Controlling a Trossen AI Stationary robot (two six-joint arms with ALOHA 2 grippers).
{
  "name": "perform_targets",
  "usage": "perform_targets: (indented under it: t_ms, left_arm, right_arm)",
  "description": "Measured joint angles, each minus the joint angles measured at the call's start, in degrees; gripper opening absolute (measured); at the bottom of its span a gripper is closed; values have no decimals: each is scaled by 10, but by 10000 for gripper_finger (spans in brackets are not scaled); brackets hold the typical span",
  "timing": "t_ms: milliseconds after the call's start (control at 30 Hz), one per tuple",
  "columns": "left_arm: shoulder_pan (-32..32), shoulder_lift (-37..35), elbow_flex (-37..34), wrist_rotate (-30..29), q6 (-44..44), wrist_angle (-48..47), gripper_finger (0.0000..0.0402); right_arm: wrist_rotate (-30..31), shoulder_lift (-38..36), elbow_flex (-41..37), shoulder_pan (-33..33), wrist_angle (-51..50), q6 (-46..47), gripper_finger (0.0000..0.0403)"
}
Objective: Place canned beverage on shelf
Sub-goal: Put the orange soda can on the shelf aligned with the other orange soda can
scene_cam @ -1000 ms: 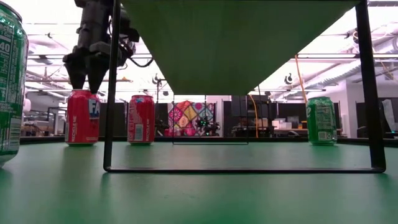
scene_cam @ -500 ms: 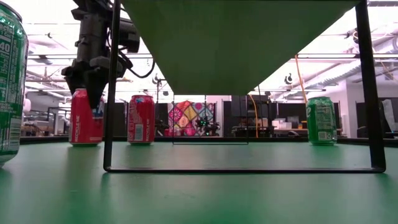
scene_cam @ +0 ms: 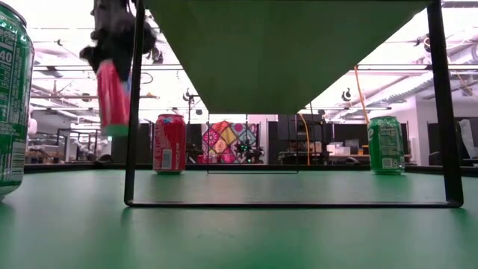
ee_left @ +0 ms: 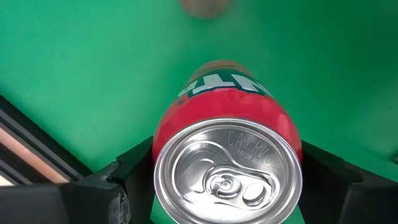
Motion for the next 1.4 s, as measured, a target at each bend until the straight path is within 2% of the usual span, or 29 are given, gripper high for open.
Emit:
perform_targets:
  t_ms: [167, 367, 600, 867, 1033, 1200, 1400]
  left_arm:
    - [-20, -21, 102, -1, 2, -35, 283]
    - [-54, -27, 211, -4, 23, -31, 284]
    - [-109, -20, 285, -17, 50, -19, 285]
    - [-149, 2, 311, -20, 32, -5, 285]
    - [-173, 31, 311, -16, 30, 32, 285]
    - [-194, 51, 311, -1, 25, 99, 285]
    - [-206, 53, 311, -3, 14, 158, 286]
  right_arm:
    - [-21, 34, 0, 0, 49, -29, 365]
    - [-22, 69, 0, 0, 101, -63, 365]
    - [-20, 83, 0, 0, 114, -91, 365]
    - [-19, 117, 0, 14, 205, -134, 366]
    - [-18, 149, 0, 34, 207, -147, 366]
    - [12, 167, 0, 49, 212, -160, 368]
    - [12, 170, 0, 49, 211, -167, 394]
